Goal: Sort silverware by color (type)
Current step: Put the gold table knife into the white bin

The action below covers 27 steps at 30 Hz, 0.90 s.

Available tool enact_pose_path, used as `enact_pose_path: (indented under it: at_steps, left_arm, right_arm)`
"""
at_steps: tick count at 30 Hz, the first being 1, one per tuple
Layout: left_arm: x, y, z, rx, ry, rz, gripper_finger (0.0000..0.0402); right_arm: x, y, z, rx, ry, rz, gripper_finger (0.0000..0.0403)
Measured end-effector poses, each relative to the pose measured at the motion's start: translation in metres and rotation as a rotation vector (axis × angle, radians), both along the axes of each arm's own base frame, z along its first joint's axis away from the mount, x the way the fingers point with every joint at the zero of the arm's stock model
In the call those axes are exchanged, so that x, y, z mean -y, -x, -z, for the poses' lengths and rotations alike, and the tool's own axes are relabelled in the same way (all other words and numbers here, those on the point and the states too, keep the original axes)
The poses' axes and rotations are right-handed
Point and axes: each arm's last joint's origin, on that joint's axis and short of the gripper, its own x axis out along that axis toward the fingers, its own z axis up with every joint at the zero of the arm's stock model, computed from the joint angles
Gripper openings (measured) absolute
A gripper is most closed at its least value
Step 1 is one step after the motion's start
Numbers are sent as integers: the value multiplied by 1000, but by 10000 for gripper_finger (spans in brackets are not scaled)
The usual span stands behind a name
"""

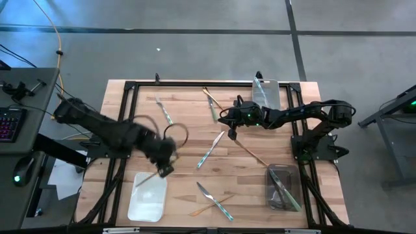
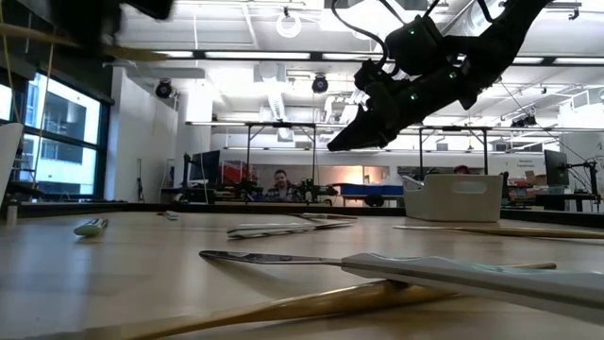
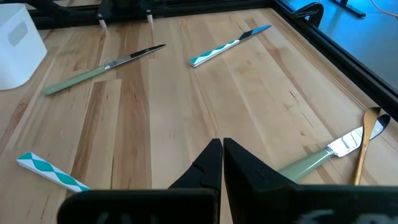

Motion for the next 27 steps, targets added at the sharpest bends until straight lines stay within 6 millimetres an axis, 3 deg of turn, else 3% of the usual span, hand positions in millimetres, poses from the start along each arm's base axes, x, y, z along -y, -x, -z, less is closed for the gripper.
enact_pose_path:
  at_steps: [7, 20, 27]
  left_arm:
    - [45, 20, 4, 8, -57, -98, 0]
    - [91, 24, 36, -78, -73, -124, 0]
    - [103, 29, 47, -146, -66, -148, 0]
  right_arm:
    - [0, 0, 1, -3, -28, 12, 0]
    - [-30, -5, 2, -24, 4, 6, 0]
    - [-37, -6, 2, -26, 23, 23, 0]
